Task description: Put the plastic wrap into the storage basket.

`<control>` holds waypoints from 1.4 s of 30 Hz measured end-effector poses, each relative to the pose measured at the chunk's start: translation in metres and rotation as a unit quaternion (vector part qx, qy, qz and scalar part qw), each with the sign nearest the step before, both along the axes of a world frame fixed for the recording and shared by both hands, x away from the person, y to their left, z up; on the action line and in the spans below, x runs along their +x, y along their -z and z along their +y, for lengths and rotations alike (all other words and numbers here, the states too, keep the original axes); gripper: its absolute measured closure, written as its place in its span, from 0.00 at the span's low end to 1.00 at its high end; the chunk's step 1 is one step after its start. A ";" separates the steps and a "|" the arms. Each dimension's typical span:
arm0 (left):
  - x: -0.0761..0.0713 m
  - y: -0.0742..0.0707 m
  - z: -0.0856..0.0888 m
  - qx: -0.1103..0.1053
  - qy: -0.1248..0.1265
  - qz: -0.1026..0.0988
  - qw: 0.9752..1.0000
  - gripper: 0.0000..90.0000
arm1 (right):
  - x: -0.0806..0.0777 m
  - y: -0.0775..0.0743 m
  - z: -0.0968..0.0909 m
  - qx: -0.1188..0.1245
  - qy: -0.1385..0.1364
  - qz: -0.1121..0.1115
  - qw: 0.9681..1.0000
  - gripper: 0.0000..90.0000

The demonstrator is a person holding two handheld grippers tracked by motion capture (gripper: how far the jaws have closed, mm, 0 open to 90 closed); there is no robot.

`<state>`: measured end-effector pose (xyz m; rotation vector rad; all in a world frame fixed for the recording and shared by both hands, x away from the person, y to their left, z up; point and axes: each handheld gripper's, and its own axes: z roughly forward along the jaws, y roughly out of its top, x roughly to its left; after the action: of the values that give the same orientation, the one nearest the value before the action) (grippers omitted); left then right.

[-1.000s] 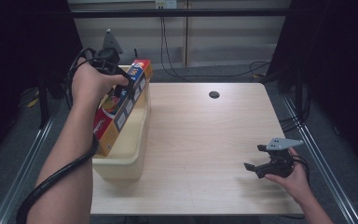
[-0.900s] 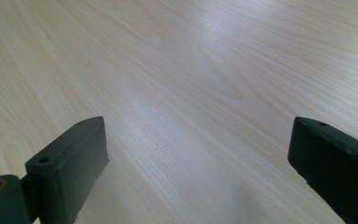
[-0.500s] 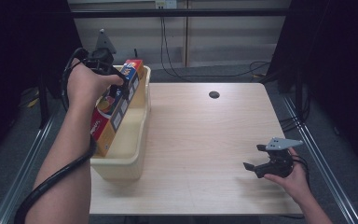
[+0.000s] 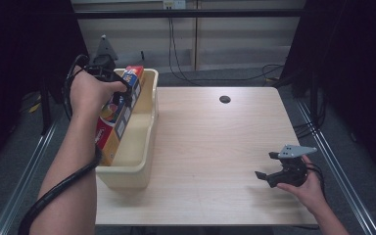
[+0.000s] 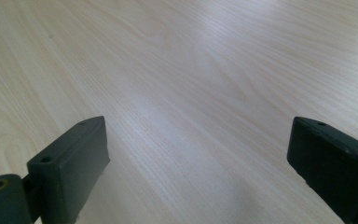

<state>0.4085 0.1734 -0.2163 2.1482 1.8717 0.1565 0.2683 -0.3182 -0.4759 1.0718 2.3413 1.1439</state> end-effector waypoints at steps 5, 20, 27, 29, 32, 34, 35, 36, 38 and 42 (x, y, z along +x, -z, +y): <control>0.000 0.004 0.000 0.007 -0.005 0.005 1.000 0.45 | 0.001 0.001 0.001 -0.001 -0.003 0.003 1.000 0.06; 0.008 0.032 -0.007 -0.011 -0.018 0.027 0.999 0.45 | 0.001 0.001 0.002 0.000 -0.004 0.000 1.000 0.05; 0.008 0.042 -0.009 -0.012 -0.022 0.032 0.999 0.45 | 0.001 0.001 0.002 0.000 -0.007 -0.001 1.000 0.05; 0.009 0.044 -0.008 -0.011 -0.018 0.033 0.999 0.45 | 0.001 0.001 0.002 0.000 -0.005 -0.002 1.000 0.05; 0.009 0.048 -0.008 -0.011 -0.021 0.037 0.999 0.45 | 0.001 0.001 0.002 -0.001 -0.005 -0.002 1.000 0.05; 0.009 0.051 -0.007 -0.015 -0.023 0.040 0.999 0.45 | 0.001 0.001 0.002 0.000 -0.005 -0.002 1.000 0.05; 0.009 0.051 -0.007 -0.015 -0.023 0.040 0.999 0.45 | 0.001 0.001 0.002 0.000 -0.005 -0.002 1.000 0.05; 0.009 0.053 -0.006 -0.014 -0.023 0.042 0.999 0.45 | 0.001 0.000 0.002 0.001 -0.004 -0.002 1.000 0.05; 0.009 0.055 -0.006 -0.014 -0.023 0.045 0.999 0.45 | 0.001 0.001 0.002 0.000 -0.005 -0.003 1.000 0.05; 0.008 0.059 -0.007 -0.018 -0.024 0.047 0.998 0.45 | 0.001 0.001 0.002 0.000 -0.005 -0.002 1.000 0.05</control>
<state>0.4167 0.1668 -0.2748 2.1217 1.9642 0.0318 0.2695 -0.3163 -0.4765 1.0583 2.3465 1.1478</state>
